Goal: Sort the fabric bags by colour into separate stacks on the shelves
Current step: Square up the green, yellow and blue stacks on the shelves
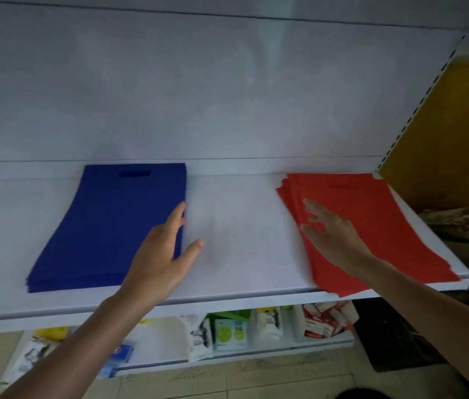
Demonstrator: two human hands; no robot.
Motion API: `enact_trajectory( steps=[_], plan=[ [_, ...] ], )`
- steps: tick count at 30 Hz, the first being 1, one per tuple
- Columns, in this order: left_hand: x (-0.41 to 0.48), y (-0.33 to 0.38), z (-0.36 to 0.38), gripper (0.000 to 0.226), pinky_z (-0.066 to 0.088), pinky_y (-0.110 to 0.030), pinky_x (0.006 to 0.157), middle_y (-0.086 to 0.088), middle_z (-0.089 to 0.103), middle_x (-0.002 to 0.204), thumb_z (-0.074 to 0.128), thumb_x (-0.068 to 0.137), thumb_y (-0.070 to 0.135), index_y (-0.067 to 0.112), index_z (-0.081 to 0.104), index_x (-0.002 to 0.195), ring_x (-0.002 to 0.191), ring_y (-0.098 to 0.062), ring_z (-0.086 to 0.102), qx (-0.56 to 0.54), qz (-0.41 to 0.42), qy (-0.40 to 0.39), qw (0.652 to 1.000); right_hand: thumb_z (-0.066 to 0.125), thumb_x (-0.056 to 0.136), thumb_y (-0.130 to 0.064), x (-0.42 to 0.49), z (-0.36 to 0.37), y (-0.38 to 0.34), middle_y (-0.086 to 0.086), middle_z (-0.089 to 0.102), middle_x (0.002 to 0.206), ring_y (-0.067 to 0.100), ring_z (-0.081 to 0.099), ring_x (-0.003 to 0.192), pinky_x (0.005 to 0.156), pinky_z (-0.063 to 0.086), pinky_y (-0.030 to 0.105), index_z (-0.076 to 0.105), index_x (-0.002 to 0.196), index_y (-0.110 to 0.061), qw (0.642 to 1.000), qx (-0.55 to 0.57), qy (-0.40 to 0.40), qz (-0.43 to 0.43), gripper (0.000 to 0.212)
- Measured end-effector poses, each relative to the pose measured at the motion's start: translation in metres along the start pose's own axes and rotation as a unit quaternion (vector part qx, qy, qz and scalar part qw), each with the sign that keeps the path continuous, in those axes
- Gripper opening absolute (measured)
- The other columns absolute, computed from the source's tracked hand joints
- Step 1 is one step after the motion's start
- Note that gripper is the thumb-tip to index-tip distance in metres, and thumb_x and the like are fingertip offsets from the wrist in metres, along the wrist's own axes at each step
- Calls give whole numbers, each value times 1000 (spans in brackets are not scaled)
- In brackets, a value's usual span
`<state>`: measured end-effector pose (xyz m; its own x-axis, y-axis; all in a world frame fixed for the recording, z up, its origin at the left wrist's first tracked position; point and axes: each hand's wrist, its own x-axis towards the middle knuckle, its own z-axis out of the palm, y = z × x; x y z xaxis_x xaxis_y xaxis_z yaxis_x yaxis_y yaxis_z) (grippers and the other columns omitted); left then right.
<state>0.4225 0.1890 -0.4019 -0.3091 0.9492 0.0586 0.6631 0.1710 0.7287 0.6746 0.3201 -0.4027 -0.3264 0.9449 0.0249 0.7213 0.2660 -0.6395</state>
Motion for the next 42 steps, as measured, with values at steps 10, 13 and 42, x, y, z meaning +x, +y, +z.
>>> enact_trajectory(
  steps=[10,13,42],
  plan=[
    [-11,69,87,61,25,-21,99,15,36,142,44,94,40,38,13,146,128,-7,33,-86,-52,-57,993,49,95,-23,3,-81,89,4,48,138,19,46,125,93,41,30,34,143,-22,998,-32,36,36,51],
    [-19,64,91,57,27,-23,100,17,41,133,46,93,36,39,20,144,120,-6,37,-116,-63,-40,990,46,96,-21,-9,-86,112,7,44,142,23,50,119,86,45,30,32,144,-19,993,-44,80,69,49],
    [51,87,196,52,34,-32,103,1,44,139,47,94,31,19,32,143,127,-19,43,-66,-164,-7,984,50,94,-31,40,-69,182,11,59,118,19,52,89,79,43,28,47,127,-8,986,-36,-27,160,40]
  ],
)
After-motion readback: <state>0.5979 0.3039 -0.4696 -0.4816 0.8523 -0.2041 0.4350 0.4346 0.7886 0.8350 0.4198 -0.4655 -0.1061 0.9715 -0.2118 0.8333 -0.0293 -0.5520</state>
